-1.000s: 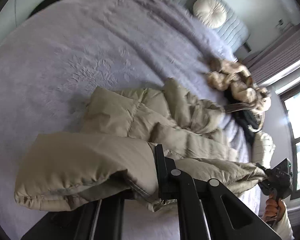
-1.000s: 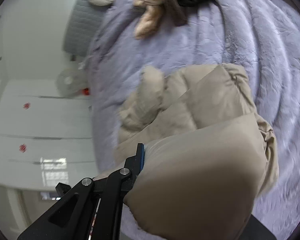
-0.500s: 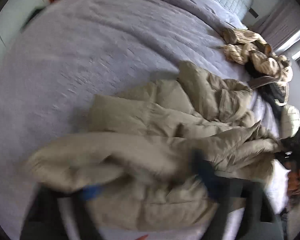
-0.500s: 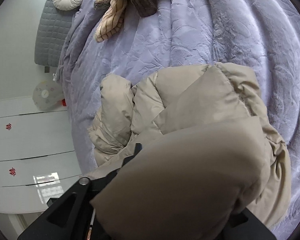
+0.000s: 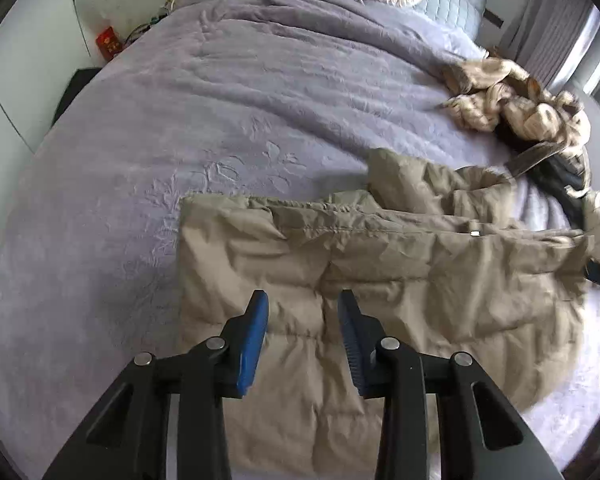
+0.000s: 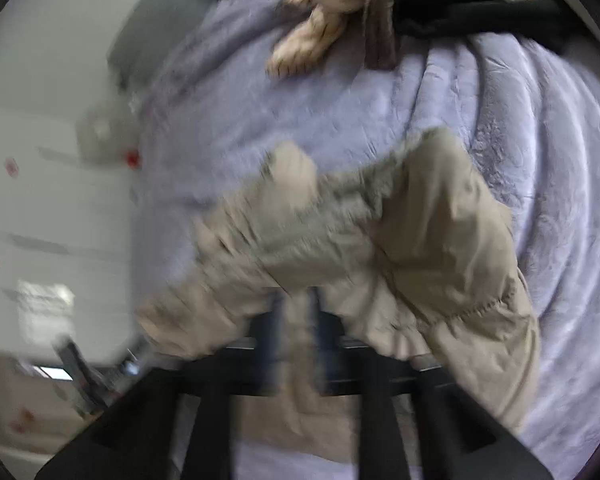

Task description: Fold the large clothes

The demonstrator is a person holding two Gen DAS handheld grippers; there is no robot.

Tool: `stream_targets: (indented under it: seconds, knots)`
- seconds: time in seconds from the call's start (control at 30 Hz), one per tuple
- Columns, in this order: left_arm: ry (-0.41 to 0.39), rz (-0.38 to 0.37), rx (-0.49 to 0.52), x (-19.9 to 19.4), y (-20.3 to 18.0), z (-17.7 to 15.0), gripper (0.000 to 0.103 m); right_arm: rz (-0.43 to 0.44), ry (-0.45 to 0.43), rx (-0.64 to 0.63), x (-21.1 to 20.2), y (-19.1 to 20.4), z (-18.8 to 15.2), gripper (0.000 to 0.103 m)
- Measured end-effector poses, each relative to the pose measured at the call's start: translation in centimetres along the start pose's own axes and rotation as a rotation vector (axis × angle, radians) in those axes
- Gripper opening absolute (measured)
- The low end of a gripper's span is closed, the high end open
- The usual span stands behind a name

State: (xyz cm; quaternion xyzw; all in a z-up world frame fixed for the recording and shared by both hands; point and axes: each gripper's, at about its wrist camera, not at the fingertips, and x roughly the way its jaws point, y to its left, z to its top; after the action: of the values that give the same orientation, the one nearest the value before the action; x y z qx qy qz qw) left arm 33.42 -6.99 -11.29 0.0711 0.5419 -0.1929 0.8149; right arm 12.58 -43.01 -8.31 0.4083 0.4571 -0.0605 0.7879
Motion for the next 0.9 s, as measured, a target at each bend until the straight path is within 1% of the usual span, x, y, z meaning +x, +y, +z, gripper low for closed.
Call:
stream_targets:
  seconds: [0.07,0.13,0.2,0.23,0.27,0.33,0.4,0.5,0.6,0.7,0.77,0.83,0.9]
  knots:
    - [-0.014,0.049,0.008,2.1,-0.2,0.7,0.039,-0.094,0.021,-0.082,1.3,0.0,-0.3,0.006]
    - [-0.004,0.081,-0.056,4.6,0.7,1.4,0.039,-0.186,-0.002,-0.125,2.3,-0.7,0.3,0.006]
    - [0.035,0.08,-0.132,7.6,1.8,1.7,0.039,-0.237,-0.023,-0.125,3.2,-2.1,1.3,0.006]
    - [0.041,0.087,-0.145,8.7,2.1,1.8,0.039,-0.237,-0.025,-0.099,3.8,-3.4,2.2,0.004]
    - [0.04,0.091,-0.143,9.5,2.1,1.9,0.039,-0.226,-0.025,-0.075,4.3,-4.4,2.7,0.0]
    - [0.037,0.114,-0.112,10.9,1.8,2.2,0.039,-0.204,-0.034,-0.017,5.3,-6.5,3.9,0.0]
    - [0.036,0.123,-0.096,12.0,1.7,2.6,0.039,-0.184,-0.045,0.02,6.3,-7.6,4.6,0.0]
    - [0.036,0.115,-0.117,13.1,2.3,3.2,0.039,-0.169,-0.065,0.047,7.7,-9.0,5.5,0.0]
    - [0.032,0.114,-0.139,14.2,2.8,3.6,0.039,-0.139,-0.082,0.102,8.3,-10.3,5.9,0.0]
    - [0.028,0.135,-0.139,14.5,2.7,3.8,0.039,-0.125,-0.1,0.15,8.2,-11.0,6.4,0.0]
    - [0.026,0.138,-0.153,14.2,3.1,4.1,0.039,-0.138,-0.124,0.157,7.0,-11.1,6.7,0.0]
    - [0.025,0.146,-0.193,13.7,4.0,4.4,0.039,-0.169,-0.165,0.182,5.6,-11.6,7.0,0.0]
    - [0.017,0.157,-0.249,12.5,5.3,4.5,0.039,-0.181,-0.19,0.227,4.4,-12.1,7.1,0.0]
